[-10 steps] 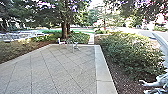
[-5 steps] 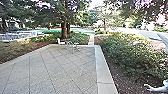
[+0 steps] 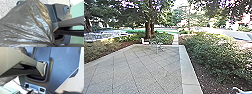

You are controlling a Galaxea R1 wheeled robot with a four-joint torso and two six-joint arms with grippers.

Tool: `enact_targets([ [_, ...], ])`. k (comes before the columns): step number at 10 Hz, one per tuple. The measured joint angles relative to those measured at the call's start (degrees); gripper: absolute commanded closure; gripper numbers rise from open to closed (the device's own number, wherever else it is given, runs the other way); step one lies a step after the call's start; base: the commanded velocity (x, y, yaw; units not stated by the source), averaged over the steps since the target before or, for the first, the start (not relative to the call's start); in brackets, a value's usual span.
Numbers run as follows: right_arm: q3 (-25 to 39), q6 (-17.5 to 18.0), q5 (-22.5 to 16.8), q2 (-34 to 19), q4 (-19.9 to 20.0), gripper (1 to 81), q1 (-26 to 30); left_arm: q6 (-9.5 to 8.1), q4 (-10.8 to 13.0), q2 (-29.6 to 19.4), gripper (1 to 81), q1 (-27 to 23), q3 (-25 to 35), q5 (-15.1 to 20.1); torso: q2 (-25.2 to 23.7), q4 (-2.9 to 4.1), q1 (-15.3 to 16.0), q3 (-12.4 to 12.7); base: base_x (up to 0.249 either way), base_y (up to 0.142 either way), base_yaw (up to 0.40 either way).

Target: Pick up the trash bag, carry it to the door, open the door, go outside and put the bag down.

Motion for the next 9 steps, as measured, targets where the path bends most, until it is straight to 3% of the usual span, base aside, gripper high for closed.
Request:
enact_targets([
  [3,0.0,0.0,0.1,0.0,0.0,1.0,0.0,-0.17,0.0,-0.4,81.1,0.3,0.1,0.0,0.0,0.31,0.0,0.0,0.0,0.0,0.0],
  [4,0.0,0.0,0.1,0.0,0.0,1.0,0.0,-0.35,-0.1,-1.2,81.1,0.3,0.4,0.0,0.0,1.33,0.0,0.0,0.0,0.0,0.0],
  [6,0.0,0.0,0.0,0.0,0.0,1.0,-0.3,-0.44,-1.9,-3.3,81.1,-0.6,2.1,-0.1,0.0,4.85,0.0,0.0,0.0,0.0,0.0],
  [9,0.0,-0.2,-0.4,0.0,-0.4,1.0,-0.4,-0.44,-4.7,-7.7,81.1,-2.3,9.7,-0.1,0.0,11.1,0.0,0.0,0.0,0.0,0.0],
])
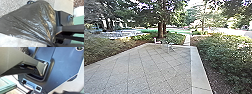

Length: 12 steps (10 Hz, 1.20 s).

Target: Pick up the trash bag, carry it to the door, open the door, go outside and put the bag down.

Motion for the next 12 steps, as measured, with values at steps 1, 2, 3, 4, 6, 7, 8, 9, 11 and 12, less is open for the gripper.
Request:
enact_targets([
  [1,0.0,-0.1,-0.2,0.0,-0.1,1.0,0.0,0.0,-0.9,-1.6,81.1,-0.7,3.0,0.0,0.0,2.08,0.0,0.0,0.0,0.0,0.0],
  [2,0.0,-0.2,-0.2,-0.1,-0.1,1.0,0.0,-0.01,-1.8,-3.3,81.1,-1.2,5.5,0.2,0.0,3.56,0.0,0.0,0.0,0.0,0.0],
  [3,0.0,-0.2,-0.1,-0.2,-0.1,1.0,0.0,-0.01,-2.5,-4.9,81.1,-1.9,7.7,0.6,0.0,4.24,0.0,0.0,0.0,0.0,0.0],
  [4,0.0,-0.2,-0.1,-0.2,0.0,1.0,0.0,-0.01,-3.5,-6.8,81.1,-3.0,10.1,1.0,0.0,4.22,0.0,0.0,0.0,0.0,0.0],
  [6,0.0,0.2,0.0,-0.2,0.0,1.0,0.1,-0.01,-5.5,-10.6,81.1,-7.1,15.8,1.6,0.0,4.15,0.0,-1.3,0.0,0.0,0.0],
  [7,0.0,0.3,0.4,-0.4,0.2,1.0,0.4,-0.01,-6.9,-12.5,81.1,-9.7,18.2,2.9,0.0,4.15,-0.1,-3.2,0.0,0.0,0.0],
  [8,0.0,0.2,0.4,-0.5,0.2,1.0,0.5,-0.04,-8.3,-13.8,81.1,-12.4,19.3,3.9,0.0,4.15,0.0,-5.3,0.0,0.0,0.0],
  [9,0.0,0.3,0.4,-0.5,0.2,1.0,0.7,-0.01,-9.5,-14.4,81.1,-15.2,20.0,4.8,0.0,4.15,0.0,-7.3,0.0,0.0,0.0],
  [11,0.0,0.2,0.6,-0.8,0.2,1.0,1.3,-0.04,-11.8,-15.3,81.1,-20.2,20.8,6.7,0.0,4.15,0.0,-11.1,0.0,0.0,0.0],
  [12,0.0,0.3,0.7,-0.8,0.2,1.0,1.5,-0.01,-12.9,-15.7,81.1,-22.4,20.9,7.8,0.1,4.15,0.0,-13.0,0.0,0.0,0.0],
])
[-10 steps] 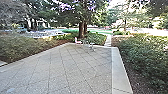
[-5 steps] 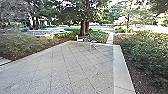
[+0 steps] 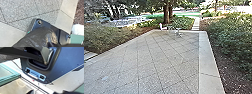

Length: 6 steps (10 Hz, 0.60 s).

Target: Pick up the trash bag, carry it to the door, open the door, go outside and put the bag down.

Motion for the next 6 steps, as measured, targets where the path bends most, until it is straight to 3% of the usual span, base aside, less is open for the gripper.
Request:
enact_targets([
  [2,0.0,-0.1,0.0,0.0,0.1,1.0,0.2,0.0,-2.1,-0.3,81.1,-3.9,0.1,1.8,0.0,0.0,0.0,-2.9,0.0,0.0,0.0],
  [4,0.0,-0.4,0.0,0.2,0.0,1.0,0.4,0.0,-4.0,0.1,81.1,-7.1,-1.0,2.3,0.0,0.0,0.0,-3.5,0.0,0.0,0.0],
  [6,0.0,-0.5,0.0,0.2,-0.1,1.0,0.4,0.0,-5.5,1.7,81.1,-9.4,-5.7,3.1,0.1,0.0,0.0,-3.4,0.0,0.0,0.0],
])
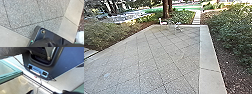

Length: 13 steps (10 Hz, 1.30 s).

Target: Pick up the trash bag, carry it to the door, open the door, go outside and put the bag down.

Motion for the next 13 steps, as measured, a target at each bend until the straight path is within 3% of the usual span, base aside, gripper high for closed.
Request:
enact_targets([
  [3,0.0,0.0,0.0,0.0,0.0,1.0,0.0,0.0,-1.4,2.2,81.1,-7.9,-5.6,2.1,0.0,0.0,0.0,0.0,0.0,0.0,0.0],
  [8,0.0,0.0,0.1,0.0,0.0,1.0,0.0,0.0,-2.0,3.0,81.1,-18.6,-9.6,10.5,0.1,0.0,0.0,-0.1,0.0,0.0,0.0],
  [9,0.0,0.0,0.0,0.0,0.0,1.0,0.0,0.0,-2.0,2.9,1.0,-20.1,-10.4,12.3,0.1,0.0,0.0,-0.1,0.0,0.0,0.0],
  [13,0.0,0.0,0.0,0.0,0.0,1.0,0.0,-0.13,-2.2,2.9,1.0,-19.7,-10.9,14.1,0.1,0.0,0.0,-0.1,0.0,0.0,0.0],
])
